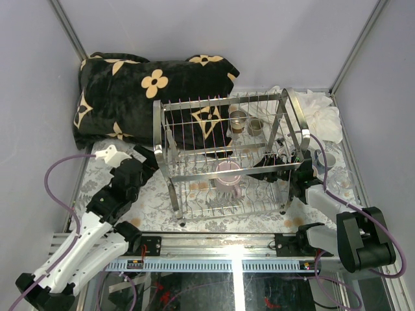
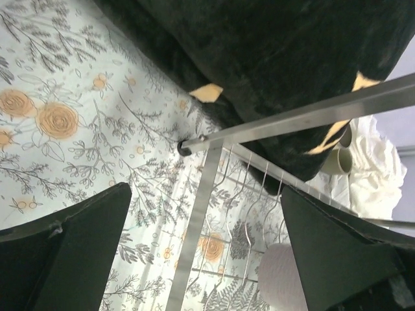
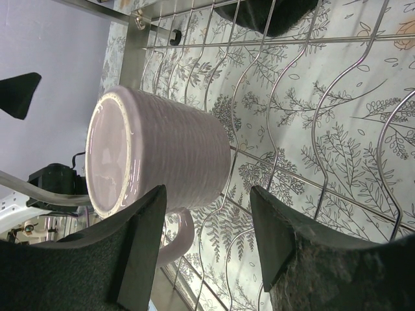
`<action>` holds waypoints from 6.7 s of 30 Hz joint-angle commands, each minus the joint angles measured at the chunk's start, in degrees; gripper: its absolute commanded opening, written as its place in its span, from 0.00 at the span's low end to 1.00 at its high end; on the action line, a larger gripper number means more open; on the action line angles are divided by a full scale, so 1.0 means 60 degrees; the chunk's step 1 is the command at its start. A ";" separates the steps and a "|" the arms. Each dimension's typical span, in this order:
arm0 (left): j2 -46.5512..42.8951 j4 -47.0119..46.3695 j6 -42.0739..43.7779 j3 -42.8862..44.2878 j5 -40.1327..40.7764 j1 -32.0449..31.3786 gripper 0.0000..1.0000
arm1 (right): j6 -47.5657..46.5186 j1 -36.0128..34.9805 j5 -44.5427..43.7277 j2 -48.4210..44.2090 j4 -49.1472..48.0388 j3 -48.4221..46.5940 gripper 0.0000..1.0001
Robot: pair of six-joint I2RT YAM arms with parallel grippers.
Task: Unload the cups from the dish rack
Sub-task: Move the cup to the dish rack.
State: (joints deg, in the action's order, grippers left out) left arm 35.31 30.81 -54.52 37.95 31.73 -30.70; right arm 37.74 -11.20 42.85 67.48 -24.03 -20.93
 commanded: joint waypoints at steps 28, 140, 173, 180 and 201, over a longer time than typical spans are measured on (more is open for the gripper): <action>0.0288 -0.8967 -0.0005 -0.4770 -0.5340 0.0297 0.94 | -0.0166 -0.0200 -0.0170 -0.0087 -0.0034 -0.0163 0.61; 0.6610 -1.1549 0.2422 -0.2729 -0.8102 -0.0335 0.77 | 0.1761 -0.0229 0.1489 0.1291 -0.4416 0.0371 0.59; 0.7877 -1.2406 0.1484 -0.2618 -0.8579 -0.0197 0.25 | 0.1240 -0.0229 0.1076 0.0743 -0.3423 0.0341 0.59; 0.8406 -1.2692 0.1368 -0.2344 -0.8665 -0.0507 0.24 | 0.1207 -0.0228 0.1076 0.0746 -0.3398 0.0331 0.59; 0.9096 -1.2635 0.1338 -0.1483 -0.8500 -0.1212 0.24 | 0.0930 -0.0229 0.0819 0.0483 -0.2904 0.0367 0.60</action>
State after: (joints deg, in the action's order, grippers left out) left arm 88.90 -40.86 -46.50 26.35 -19.00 -36.99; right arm 45.82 -11.46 49.71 73.03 -41.56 -18.46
